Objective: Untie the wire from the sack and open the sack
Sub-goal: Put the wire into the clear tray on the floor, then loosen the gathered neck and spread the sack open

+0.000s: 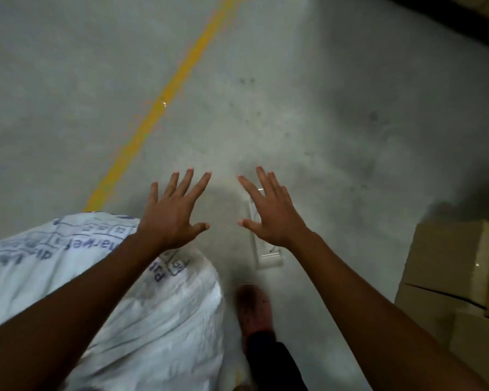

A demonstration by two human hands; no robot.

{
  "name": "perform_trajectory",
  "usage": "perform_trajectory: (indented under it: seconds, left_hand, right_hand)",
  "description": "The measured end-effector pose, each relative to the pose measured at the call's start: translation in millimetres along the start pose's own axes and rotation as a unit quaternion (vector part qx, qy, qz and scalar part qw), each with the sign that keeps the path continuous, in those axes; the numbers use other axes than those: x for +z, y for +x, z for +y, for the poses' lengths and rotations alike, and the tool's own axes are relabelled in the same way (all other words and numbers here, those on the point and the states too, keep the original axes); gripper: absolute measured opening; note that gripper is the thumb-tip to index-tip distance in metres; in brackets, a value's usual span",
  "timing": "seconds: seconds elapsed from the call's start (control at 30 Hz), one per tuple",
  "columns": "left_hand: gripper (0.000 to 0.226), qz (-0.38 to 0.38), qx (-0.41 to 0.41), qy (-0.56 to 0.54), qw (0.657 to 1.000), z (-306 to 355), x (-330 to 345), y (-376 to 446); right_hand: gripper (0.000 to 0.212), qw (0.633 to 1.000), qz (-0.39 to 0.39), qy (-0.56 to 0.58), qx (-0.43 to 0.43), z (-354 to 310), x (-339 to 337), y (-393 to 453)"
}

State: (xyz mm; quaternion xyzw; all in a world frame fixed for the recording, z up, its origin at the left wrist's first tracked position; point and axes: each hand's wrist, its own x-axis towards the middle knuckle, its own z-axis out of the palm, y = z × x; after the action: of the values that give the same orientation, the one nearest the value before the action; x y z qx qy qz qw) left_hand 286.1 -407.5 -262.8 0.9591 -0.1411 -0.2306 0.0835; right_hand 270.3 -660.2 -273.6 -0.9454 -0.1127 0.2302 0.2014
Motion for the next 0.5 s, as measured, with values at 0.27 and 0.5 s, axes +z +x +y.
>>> perform_trajectory:
  seconds: [0.27, 0.5]
  left_hand:
    - [0.107, 0.036, -0.076, -0.120, 0.989, -105, -114, -220]
    - [0.112, 0.081, -0.161, -0.274, 0.945, -170, -103, -387]
  right_hand:
    - [0.102, 0.985, -0.055, 0.025, -0.160, -191, -72, -47]
    - [0.103, 0.945, -0.158, 0.005, -0.285, -316, -31, -99]
